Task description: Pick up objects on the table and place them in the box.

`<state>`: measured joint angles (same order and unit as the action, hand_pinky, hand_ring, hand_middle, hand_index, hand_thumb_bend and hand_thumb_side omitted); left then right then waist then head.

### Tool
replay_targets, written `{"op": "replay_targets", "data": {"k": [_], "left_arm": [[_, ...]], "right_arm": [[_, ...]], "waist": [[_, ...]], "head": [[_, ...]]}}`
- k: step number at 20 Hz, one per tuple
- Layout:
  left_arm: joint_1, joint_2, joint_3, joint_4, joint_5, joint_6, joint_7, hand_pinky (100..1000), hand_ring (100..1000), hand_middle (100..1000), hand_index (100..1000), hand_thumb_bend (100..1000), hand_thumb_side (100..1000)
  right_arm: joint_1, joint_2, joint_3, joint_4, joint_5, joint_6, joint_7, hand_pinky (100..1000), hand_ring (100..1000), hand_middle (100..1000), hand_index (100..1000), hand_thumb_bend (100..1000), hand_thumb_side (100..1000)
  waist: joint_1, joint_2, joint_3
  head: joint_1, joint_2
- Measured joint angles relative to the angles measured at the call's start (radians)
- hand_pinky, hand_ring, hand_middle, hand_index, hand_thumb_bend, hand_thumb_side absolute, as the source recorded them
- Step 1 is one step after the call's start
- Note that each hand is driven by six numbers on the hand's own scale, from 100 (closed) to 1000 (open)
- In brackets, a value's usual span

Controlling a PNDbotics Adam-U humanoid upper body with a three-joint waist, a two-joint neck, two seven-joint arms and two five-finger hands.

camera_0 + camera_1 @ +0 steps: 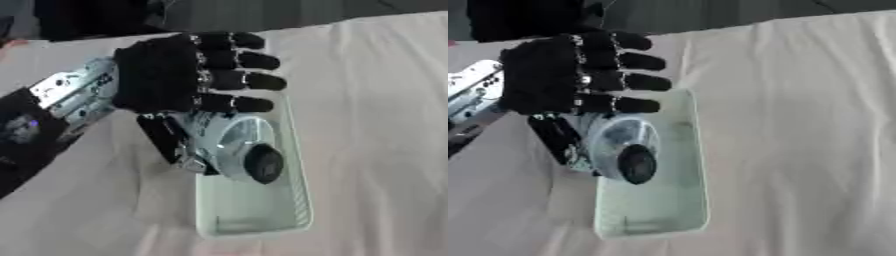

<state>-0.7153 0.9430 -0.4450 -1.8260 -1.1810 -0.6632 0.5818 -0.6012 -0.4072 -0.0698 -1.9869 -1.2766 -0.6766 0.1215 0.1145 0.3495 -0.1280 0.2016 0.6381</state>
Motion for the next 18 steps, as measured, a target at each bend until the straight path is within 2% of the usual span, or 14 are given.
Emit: {"op": "replay_targets", "data": {"k": [1,2,3,5,6,7,8,9,11,17,18], "left_arm": [[0.001,0.000,0.000,0.002,-0.002,-0.001,-0.001,836,884,847,568,246,981],[0.004,0.000,0.000,0.004,-0.003,-0.002,-0.002,841,886,850,574,313,933],[0.008,0.000,0.000,0.005,-0.004,-0.004,-0.004,836,883,847,569,273,959],[0.008,0.001,0.000,0.007,-0.006,-0.006,-0.006,863,896,862,586,402,887],[0.008,0.001,0.000,0.010,-0.007,-0.007,-0.007,906,918,887,611,554,822],[0.009,0.001,0.001,0.013,-0.009,-0.010,-0.010,915,924,893,617,584,817],[0.009,0.001,0.001,0.017,-0.011,-0.013,-0.013,979,965,937,659,698,826],[0.009,0.001,0.002,0.021,-0.012,-0.017,-0.017,937,937,908,629,632,813],[0.009,0.001,0.004,0.028,-0.013,-0.019,-0.027,991,973,946,668,722,834],[0.009,0.001,0.006,0.029,-0.002,-0.009,-0.064,1000,989,965,691,780,857],[0.009,0.001,0.006,0.029,0.002,-0.009,-0.068,1000,997,974,700,813,848]], "right_arm": [[0.000,0.000,0.000,0.000,0.000,-0.001,0.001,186,322,416,549,100,1000],[0.001,0.000,0.000,0.000,0.000,-0.001,0.001,186,322,416,549,100,1000],[0.002,0.000,0.000,0.000,0.000,-0.002,0.002,186,322,416,549,100,1000],[0.002,0.000,0.000,0.000,0.000,-0.002,0.002,186,322,416,548,100,1000],[0.002,0.000,0.000,0.000,0.000,-0.003,0.003,186,322,416,548,100,1000],[0.002,0.000,0.000,0.000,0.000,-0.003,0.003,186,322,416,548,100,1000],[0.002,0.000,0.000,0.000,0.000,-0.003,0.004,186,322,416,548,100,1000],[0.002,0.000,0.000,0.000,0.000,-0.003,0.004,186,322,416,548,100,1000],[0.002,0.000,0.000,0.000,-0.001,-0.003,0.004,187,322,416,548,100,1000],[0.002,0.000,0.000,0.000,-0.001,-0.003,0.003,187,322,416,548,100,1000],[0.002,0.000,0.000,0.000,-0.001,-0.003,0.003,187,322,416,547,100,1000]], "waist": [[-0.001,0.000,0.001],[-0.002,0.000,0.002],[-0.003,0.000,0.002],[-0.005,0.000,0.004],[-0.005,0.000,0.005],[-0.005,0.000,0.005],[-0.005,0.000,0.005],[-0.005,0.000,0.005],[-0.005,0.000,0.005],[-0.003,0.000,0.004],[-0.003,0.000,0.004]], "head": [[0.000,0.000],[0.000,0.000],[0.000,0.001],[0.000,0.001],[0.000,0.001],[0.000,0.001],[0.000,0.001],[0.000,0.001],[0.000,0.001],[0.000,0.001],[0.000,0.001]]}}
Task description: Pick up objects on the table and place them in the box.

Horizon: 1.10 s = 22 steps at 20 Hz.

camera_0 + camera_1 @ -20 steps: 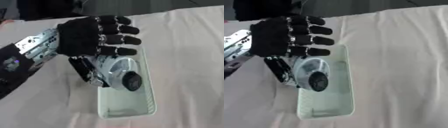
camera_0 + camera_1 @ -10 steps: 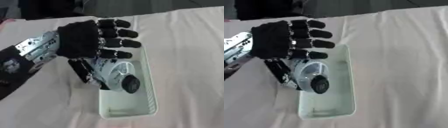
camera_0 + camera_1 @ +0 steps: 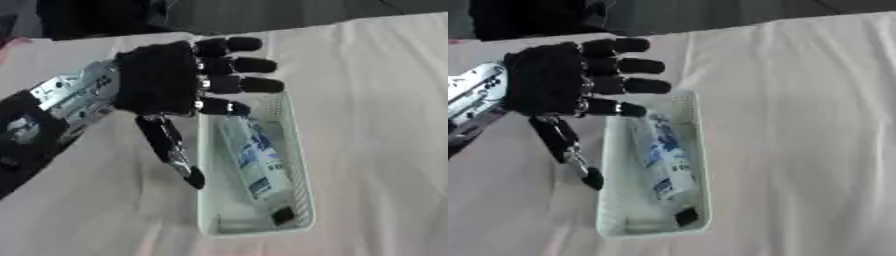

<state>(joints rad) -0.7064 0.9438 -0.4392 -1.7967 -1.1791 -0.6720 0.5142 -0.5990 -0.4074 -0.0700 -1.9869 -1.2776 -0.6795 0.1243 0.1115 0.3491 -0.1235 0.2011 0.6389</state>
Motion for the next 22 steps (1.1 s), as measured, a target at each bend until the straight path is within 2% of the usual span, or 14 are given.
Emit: {"op": "replay_targets", "data": {"k": [4,5,6,7,8,9,10,11,12,13,14,15,19,22], "left_arm": [[0.000,0.000,0.002,-0.001,0.005,0.011,-0.009,1000,1000,997,733,926,821],[0.000,0.000,0.003,-0.001,0.005,0.018,-0.011,1000,1000,981,716,774,716],[0.001,0.000,0.006,-0.001,0.005,0.026,-0.012,1000,1000,993,729,904,783],[0.005,0.001,0.007,-0.003,0.005,0.032,-0.011,964,966,944,679,667,693],[0.012,0.002,0.010,-0.008,0.006,0.039,-0.008,1000,1000,981,716,774,716],[0.018,0.007,0.013,-0.013,0.007,0.046,-0.004,861,897,890,620,531,678],[0.028,0.013,0.017,-0.023,0.012,0.054,0.004,971,970,948,685,683,700],[0.039,0.020,0.021,-0.033,0.017,0.061,0.011,674,800,816,528,377,682],[0.053,0.023,0.027,-0.046,0.026,0.069,0.024,803,867,865,588,475,673],[0.072,0.031,0.034,-0.064,0.039,0.078,0.037,566,735,757,472,231,731],[0.095,0.042,0.043,-0.087,0.057,0.089,0.054,594,751,768,481,253,731],[0.123,0.051,0.053,-0.113,0.085,0.102,0.072,469,669,706,452,100,804],[0.222,0.048,0.081,-0.176,0.257,0.143,0.183,276,501,560,444,100,744],[0.275,-0.006,0.095,-0.186,0.431,0.157,0.213,227,451,517,457,100,731]], "right_arm": [[0.000,0.000,0.000,0.000,0.000,0.001,-0.001,187,322,415,547,100,1000],[0.000,0.000,0.000,0.000,0.000,0.001,-0.002,187,322,415,547,100,1000],[0.000,0.000,-0.001,0.000,0.000,0.001,-0.002,187,322,415,547,100,1000],[0.000,0.000,-0.001,0.000,0.000,0.001,-0.002,186,322,415,547,100,1000],[0.000,-0.001,-0.003,0.000,0.000,0.001,-0.002,187,322,415,547,100,1000],[0.000,-0.001,-0.003,0.000,0.000,0.001,-0.002,186,322,415,547,100,1000],[0.000,-0.002,-0.005,0.000,0.000,0.000,-0.002,187,322,415,547,100,1000],[0.000,-0.002,-0.005,0.000,0.000,-0.001,-0.003,185,322,416,547,100,1000],[0.004,-0.004,-0.006,0.000,0.001,-0.002,-0.004,186,322,415,547,100,1000],[0.010,-0.007,-0.006,0.000,0.001,-0.004,-0.003,184,322,416,548,100,1000],[0.018,-0.010,-0.007,0.000,0.002,-0.007,-0.002,185,322,416,548,100,1000],[0.025,-0.010,-0.010,0.000,0.003,-0.009,0.000,183,322,416,548,100,1000],[0.090,-0.009,-0.012,0.000,0.007,-0.028,0.023,177,322,417,550,100,1000],[0.152,-0.009,-0.012,0.000,0.022,-0.047,0.053,175,322,418,551,100,1000]], "waist": [[0.002,0.000,0.000],[0.003,0.000,0.000],[0.004,0.000,0.001],[0.004,0.000,0.002],[0.004,0.000,0.005],[0.004,0.000,0.007],[0.004,-0.001,0.013],[0.003,-0.001,0.015],[0.002,-0.003,0.020],[0.001,-0.008,0.028],[-0.003,-0.014,0.037],[-0.009,-0.020,0.048],[-0.054,-0.054,0.094],[-0.085,-0.085,0.131]], "head": [[0.000,0.000],[0.000,0.000],[-0.002,0.000],[-0.005,0.000],[-0.008,0.000],[-0.009,0.000],[-0.009,0.000],[-0.009,0.000],[-0.012,-0.001],[-0.016,-0.001],[-0.018,-0.002],[-0.021,-0.007],[-0.027,-0.031],[-0.036,-0.046]]}}
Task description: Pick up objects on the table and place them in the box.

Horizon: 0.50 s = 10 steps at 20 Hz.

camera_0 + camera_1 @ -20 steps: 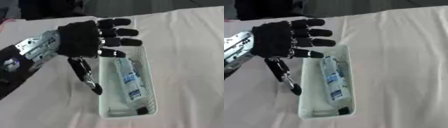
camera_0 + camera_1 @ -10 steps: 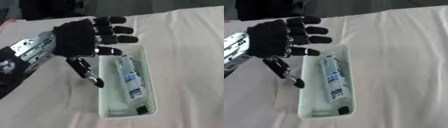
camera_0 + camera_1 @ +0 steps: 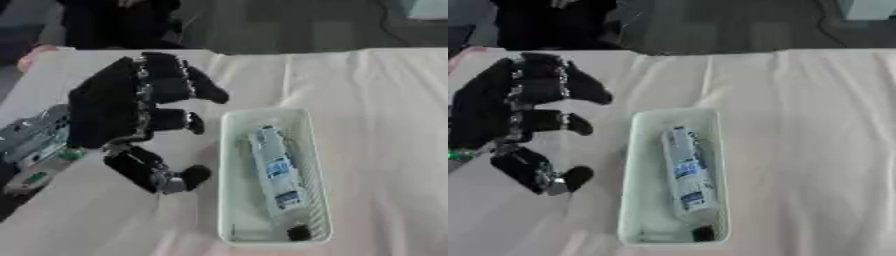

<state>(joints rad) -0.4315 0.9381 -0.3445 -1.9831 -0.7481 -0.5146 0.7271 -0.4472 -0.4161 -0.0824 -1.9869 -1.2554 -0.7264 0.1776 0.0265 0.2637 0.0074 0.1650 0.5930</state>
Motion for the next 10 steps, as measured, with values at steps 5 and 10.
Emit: {"op": "replay_targets", "data": {"k": [5,10], "left_arm": [[0.130,-0.133,0.045,0.000,0.183,-0.025,-0.025,104,269,371,501,100,721],[0.181,-0.290,0.098,0.000,0.230,-0.066,-0.066,136,203,287,494,100,724]], "right_arm": [[0.098,0.008,-0.004,0.000,0.036,-0.035,0.046,168,322,420,554,100,1000],[0.206,0.015,-0.008,0.000,0.078,-0.073,0.092,164,322,420,553,100,1000]], "waist": [[-0.040,-0.042,0.066],[-0.059,-0.089,0.130]], "head": [[-0.007,0.001],[0.006,0.018]]}}
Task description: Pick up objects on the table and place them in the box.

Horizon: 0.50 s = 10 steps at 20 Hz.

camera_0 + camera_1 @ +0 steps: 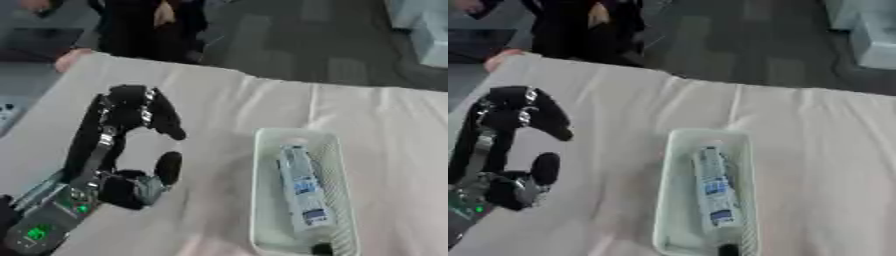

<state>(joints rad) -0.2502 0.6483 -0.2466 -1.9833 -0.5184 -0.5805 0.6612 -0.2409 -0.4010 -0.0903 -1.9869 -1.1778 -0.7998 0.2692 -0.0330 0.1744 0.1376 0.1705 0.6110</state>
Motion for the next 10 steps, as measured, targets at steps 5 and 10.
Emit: {"op": "replay_targets", "data": {"k": [5,10], "left_arm": [[-0.031,-0.084,0.043,0.000,-0.061,-0.034,-0.033,110,139,240,478,100,730],[-0.064,-0.129,0.048,0.000,-0.106,-0.039,-0.039,100,115,226,473,100,726]], "right_arm": [[0.068,0.004,0.003,0.000,0.028,-0.015,0.026,161,322,420,549,100,1000],[0.109,0.017,0.015,0.000,0.041,-0.003,0.038,158,322,420,550,100,1000]], "waist": [[-0.008,-0.033,0.048],[-0.019,-0.045,0.074]], "head": [[0.060,0.010],[0.060,0.008]]}}
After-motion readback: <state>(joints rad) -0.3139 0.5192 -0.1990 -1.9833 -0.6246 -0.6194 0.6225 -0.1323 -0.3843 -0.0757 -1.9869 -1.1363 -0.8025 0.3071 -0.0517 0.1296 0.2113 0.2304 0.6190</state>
